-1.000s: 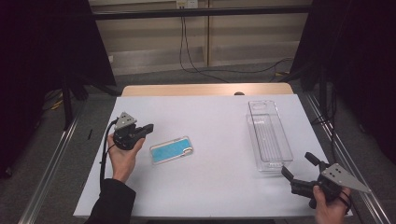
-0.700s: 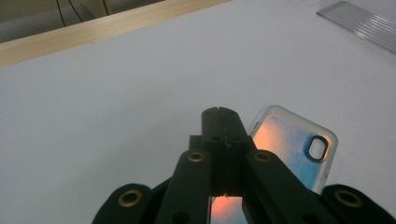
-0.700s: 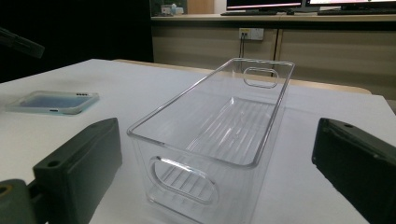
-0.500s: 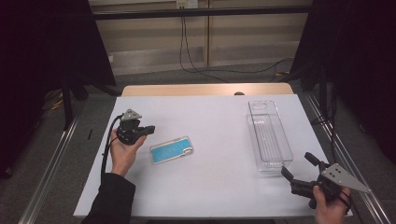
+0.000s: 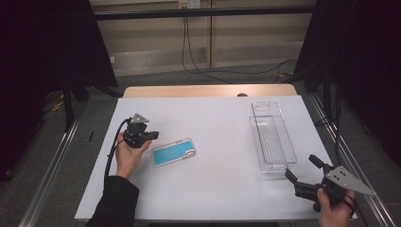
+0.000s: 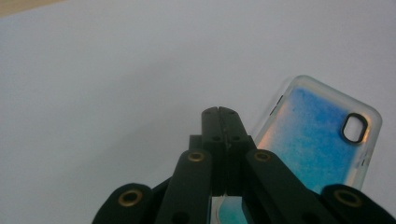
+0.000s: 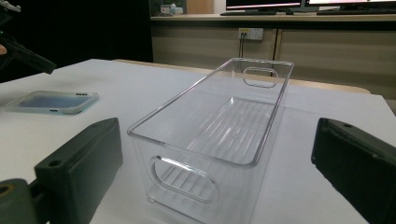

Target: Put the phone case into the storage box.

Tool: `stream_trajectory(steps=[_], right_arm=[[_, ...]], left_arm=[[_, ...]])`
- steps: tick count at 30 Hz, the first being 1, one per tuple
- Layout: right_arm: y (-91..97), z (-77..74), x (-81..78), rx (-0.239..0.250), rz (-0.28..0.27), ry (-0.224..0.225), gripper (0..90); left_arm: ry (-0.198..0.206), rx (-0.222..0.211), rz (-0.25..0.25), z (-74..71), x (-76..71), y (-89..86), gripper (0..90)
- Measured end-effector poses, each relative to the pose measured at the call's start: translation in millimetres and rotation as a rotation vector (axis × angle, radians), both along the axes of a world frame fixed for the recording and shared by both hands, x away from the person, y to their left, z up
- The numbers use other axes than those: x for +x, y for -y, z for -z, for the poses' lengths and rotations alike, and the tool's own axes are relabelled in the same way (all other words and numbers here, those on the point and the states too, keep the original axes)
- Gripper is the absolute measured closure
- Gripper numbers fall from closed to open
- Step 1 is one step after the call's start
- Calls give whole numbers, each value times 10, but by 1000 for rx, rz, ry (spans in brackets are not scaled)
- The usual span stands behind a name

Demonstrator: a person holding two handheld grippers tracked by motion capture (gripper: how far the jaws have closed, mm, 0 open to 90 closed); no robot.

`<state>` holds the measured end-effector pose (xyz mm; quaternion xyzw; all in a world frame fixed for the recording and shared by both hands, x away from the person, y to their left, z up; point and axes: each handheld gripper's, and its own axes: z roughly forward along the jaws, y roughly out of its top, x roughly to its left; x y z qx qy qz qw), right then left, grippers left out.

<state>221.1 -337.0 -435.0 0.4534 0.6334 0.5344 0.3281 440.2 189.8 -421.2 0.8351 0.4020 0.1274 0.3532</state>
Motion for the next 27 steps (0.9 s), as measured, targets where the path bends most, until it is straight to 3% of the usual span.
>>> stream_trajectory(steps=[2, 11, 18, 27], right_arm=[[2, -2, -4, -2, 0, 2, 16], [9, -1, -15, -2, 4, 1, 14], [10, -1, -13, -5, 3, 1, 14], [11, -2, -15, -4, 5, 3, 10]], left_arm=[[-16, 24, 3, 65, 24, 18, 900], [-67, 38, -17, 228, 74, -43, 900], [-91, 70, 6, 287, 83, -19, 900], [-90, 67, 6, 292, 56, 2, 900]])
